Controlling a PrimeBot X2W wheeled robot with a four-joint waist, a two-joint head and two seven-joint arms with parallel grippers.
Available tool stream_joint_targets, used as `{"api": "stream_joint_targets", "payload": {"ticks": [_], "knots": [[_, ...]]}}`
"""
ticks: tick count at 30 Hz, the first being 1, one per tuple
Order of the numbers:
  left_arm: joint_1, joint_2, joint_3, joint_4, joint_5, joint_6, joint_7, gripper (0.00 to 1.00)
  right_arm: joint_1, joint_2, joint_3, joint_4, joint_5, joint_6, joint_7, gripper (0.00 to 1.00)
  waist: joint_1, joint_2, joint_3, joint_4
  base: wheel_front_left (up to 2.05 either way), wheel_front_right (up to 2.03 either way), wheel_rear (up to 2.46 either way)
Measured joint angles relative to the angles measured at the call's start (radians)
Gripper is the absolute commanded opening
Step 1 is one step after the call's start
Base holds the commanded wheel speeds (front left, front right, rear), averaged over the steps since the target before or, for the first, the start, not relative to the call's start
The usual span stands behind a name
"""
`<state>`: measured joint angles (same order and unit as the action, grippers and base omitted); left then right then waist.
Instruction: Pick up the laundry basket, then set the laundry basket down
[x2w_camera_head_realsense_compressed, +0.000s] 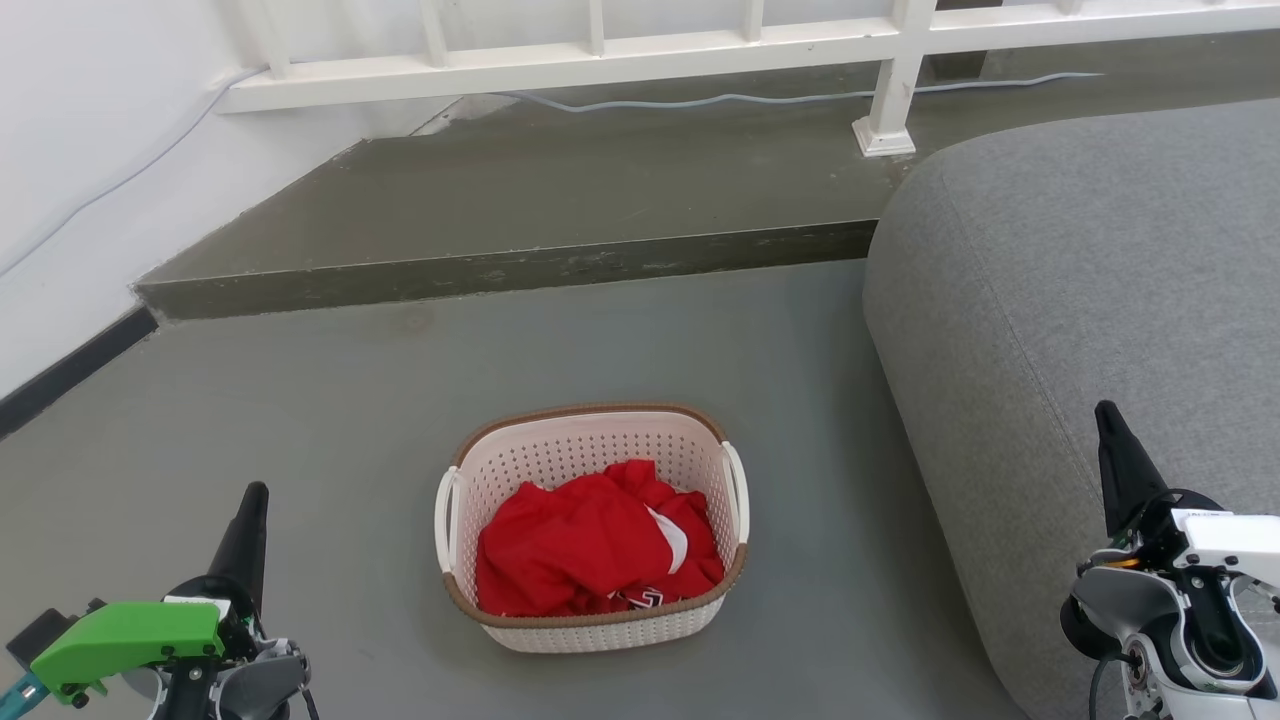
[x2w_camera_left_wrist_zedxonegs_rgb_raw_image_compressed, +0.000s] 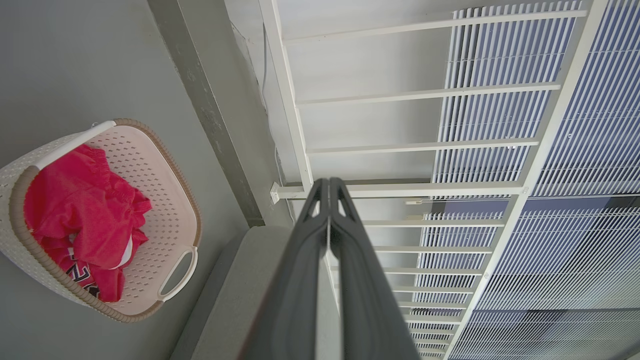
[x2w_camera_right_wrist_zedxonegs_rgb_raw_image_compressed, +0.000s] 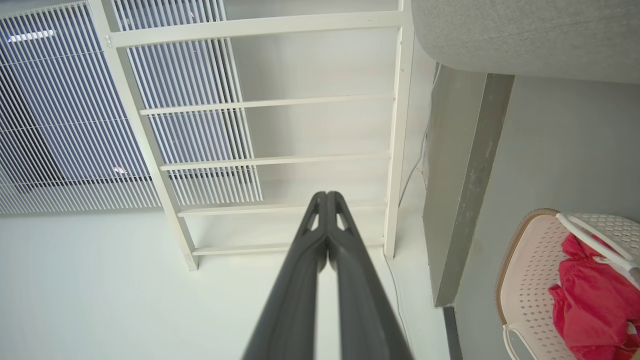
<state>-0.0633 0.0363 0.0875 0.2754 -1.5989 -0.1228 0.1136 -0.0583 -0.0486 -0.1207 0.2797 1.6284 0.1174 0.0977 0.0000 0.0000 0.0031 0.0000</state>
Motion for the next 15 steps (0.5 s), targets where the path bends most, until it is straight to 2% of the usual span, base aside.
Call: {"api": "stream_joint_targets", "payload": {"ticks": [15], "knots": [[0.000,0.000,0.000,0.000,0.000,0.000,0.000,0.00,0.000,0.000,0.000,0.000,0.000,0.000,0.000,0.00,0.0000,0.0000,0.000,0.000,0.00,0.00,0.00]]}}
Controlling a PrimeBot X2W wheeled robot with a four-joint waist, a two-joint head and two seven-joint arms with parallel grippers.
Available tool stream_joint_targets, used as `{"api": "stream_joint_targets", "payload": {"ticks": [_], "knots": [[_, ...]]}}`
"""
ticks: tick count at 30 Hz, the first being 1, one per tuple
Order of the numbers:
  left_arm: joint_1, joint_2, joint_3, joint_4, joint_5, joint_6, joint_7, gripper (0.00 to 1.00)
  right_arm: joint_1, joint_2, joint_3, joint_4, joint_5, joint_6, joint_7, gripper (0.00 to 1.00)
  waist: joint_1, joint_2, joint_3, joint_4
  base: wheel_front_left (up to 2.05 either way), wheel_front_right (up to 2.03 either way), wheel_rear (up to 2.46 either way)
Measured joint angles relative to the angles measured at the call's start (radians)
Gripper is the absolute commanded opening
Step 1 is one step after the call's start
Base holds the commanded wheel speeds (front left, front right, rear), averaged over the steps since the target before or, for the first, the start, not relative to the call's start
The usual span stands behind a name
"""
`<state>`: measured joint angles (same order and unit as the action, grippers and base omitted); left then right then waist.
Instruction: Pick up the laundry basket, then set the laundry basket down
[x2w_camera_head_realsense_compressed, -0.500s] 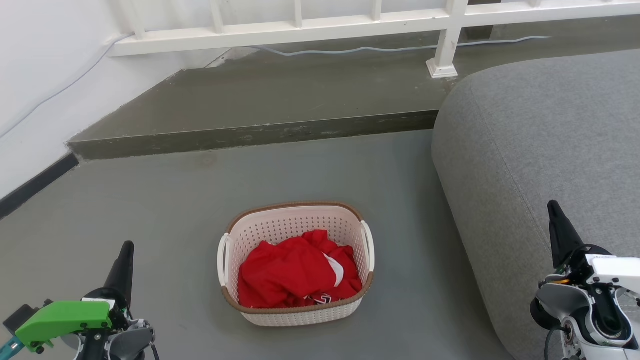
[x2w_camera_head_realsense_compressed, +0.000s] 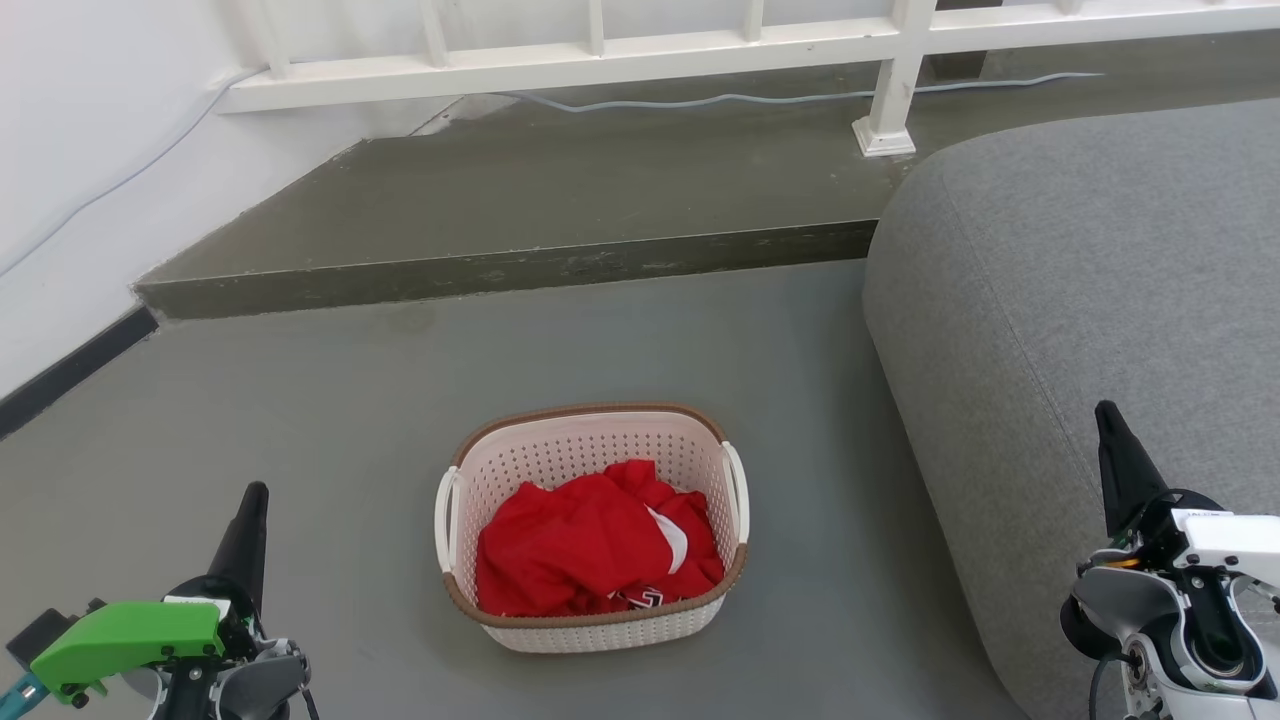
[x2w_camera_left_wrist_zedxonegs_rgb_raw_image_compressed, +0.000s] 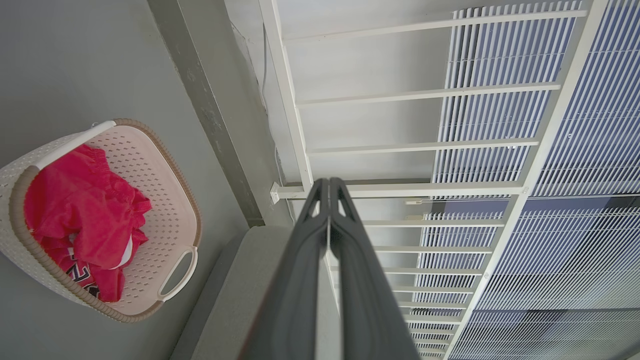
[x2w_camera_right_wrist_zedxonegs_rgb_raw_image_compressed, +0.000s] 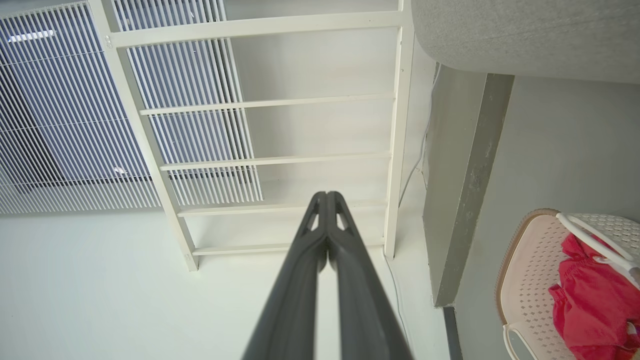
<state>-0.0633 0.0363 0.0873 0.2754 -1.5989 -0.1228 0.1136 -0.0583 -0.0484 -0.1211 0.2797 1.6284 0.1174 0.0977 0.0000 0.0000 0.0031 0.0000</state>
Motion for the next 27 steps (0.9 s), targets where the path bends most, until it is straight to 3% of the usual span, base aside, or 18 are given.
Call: {"api": "stream_joint_targets", "payload": {"ticks": [27], "knots": [[0.000,0.000,0.000,0.000,0.000,0.000,0.000,0.00,0.000,0.001,-0.001,0.000,0.000,0.000,0.000,0.00,0.0000,0.0000,0.000,0.000,0.00,0.00,0.00]]}}
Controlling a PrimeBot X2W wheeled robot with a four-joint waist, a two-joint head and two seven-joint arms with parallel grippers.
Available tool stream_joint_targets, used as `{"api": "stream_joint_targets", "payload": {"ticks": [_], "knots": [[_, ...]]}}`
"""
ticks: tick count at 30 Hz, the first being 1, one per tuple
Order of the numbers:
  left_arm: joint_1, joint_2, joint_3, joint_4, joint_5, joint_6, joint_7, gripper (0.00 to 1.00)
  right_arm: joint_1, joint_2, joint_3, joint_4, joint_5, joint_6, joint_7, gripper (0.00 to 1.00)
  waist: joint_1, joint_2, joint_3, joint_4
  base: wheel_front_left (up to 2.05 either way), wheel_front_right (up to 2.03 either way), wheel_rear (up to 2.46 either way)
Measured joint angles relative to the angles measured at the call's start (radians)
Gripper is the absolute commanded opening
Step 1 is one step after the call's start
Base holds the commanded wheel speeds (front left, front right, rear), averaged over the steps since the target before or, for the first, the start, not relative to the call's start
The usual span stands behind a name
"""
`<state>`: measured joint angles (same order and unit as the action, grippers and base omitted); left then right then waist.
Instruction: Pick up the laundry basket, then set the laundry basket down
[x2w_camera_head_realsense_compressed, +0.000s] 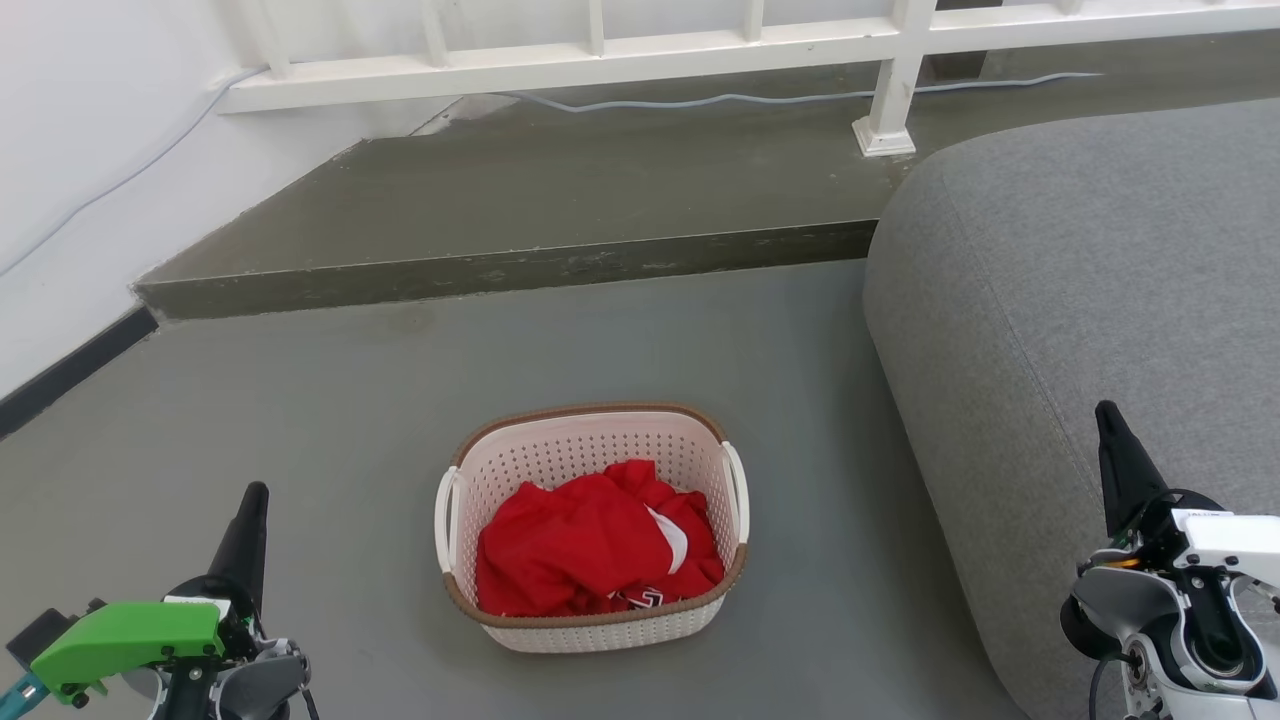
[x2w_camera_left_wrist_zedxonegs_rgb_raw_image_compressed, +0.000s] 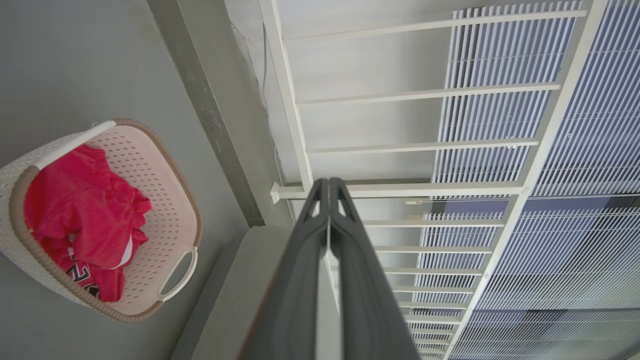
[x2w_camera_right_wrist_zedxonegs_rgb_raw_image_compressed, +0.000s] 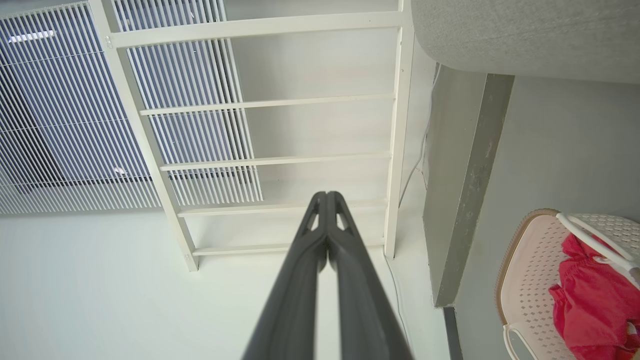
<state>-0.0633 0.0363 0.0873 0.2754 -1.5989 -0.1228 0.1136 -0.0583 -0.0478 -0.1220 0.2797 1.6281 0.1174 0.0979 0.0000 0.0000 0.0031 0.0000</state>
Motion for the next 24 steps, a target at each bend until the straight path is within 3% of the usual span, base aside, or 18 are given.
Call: {"api": "stream_joint_targets", "payload": {"ticks": [24], "knots": [[0.000,0.000,0.000,0.000,0.000,0.000,0.000,0.00,0.000,0.001,0.000,0.000,-0.001,0.000,0.000,0.00,0.0000,0.0000,0.000,0.000,0.00,0.00,0.00]]}}
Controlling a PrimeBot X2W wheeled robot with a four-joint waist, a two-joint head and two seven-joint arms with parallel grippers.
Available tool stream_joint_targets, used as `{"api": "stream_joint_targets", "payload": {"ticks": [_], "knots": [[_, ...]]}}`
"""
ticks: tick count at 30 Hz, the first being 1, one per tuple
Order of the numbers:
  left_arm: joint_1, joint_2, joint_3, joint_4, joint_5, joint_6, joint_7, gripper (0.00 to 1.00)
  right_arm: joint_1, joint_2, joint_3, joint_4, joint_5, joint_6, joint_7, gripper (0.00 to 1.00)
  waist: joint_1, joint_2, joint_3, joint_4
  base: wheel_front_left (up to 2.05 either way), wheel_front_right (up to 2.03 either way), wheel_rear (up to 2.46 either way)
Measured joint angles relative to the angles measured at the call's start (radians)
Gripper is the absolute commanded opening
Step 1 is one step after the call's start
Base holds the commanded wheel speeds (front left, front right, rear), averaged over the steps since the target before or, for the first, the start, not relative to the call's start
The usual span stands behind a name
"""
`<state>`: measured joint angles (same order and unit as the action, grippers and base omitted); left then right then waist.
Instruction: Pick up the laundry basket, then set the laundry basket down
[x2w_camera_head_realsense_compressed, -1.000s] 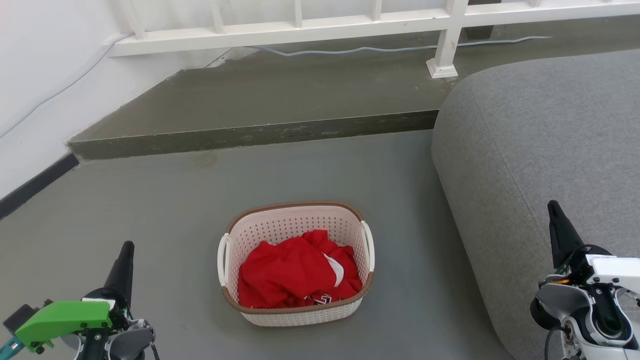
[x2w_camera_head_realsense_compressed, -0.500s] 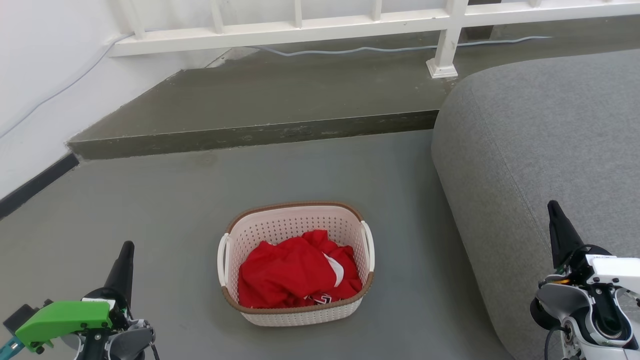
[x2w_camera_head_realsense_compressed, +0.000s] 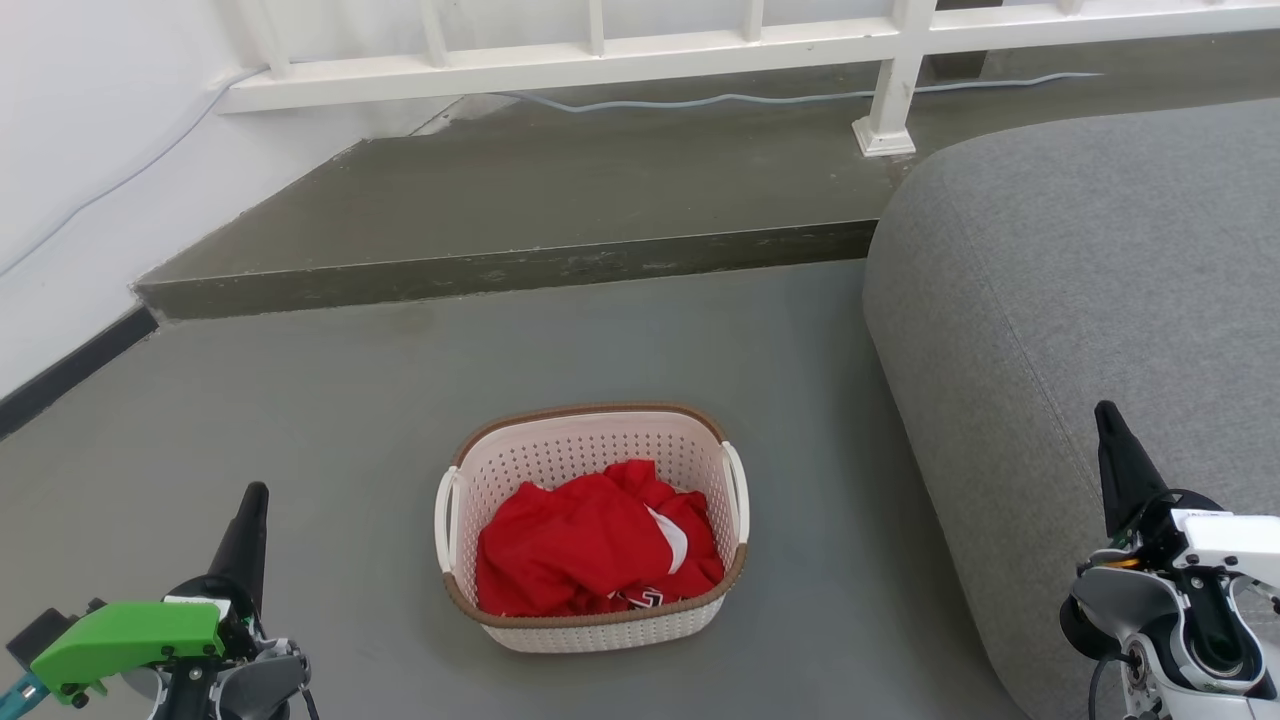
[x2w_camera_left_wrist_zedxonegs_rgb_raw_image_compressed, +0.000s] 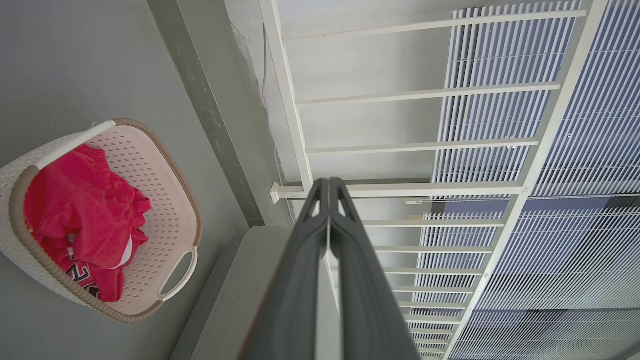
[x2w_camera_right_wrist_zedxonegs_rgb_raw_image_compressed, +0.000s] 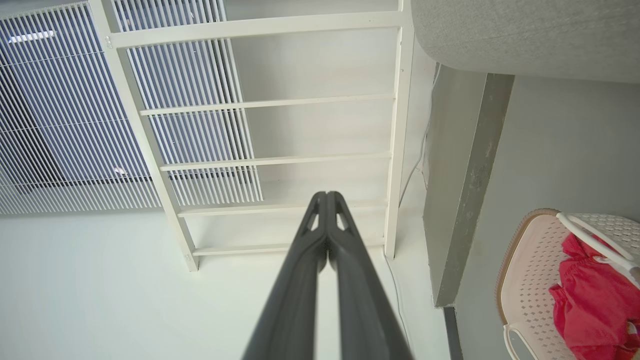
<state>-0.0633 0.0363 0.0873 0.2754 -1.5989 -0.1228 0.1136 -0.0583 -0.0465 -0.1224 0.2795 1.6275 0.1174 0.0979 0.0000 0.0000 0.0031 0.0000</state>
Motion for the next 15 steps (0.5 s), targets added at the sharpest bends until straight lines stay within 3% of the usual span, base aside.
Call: {"api": "stream_joint_targets", "payload": {"ticks": [15], "knots": [[0.000,0.000,0.000,0.000,0.000,0.000,0.000,0.00,0.000,0.001,0.000,0.000,0.000,0.000,0.000,0.00,0.0000,0.0000,0.000,0.000,0.00,0.00,0.00]]}}
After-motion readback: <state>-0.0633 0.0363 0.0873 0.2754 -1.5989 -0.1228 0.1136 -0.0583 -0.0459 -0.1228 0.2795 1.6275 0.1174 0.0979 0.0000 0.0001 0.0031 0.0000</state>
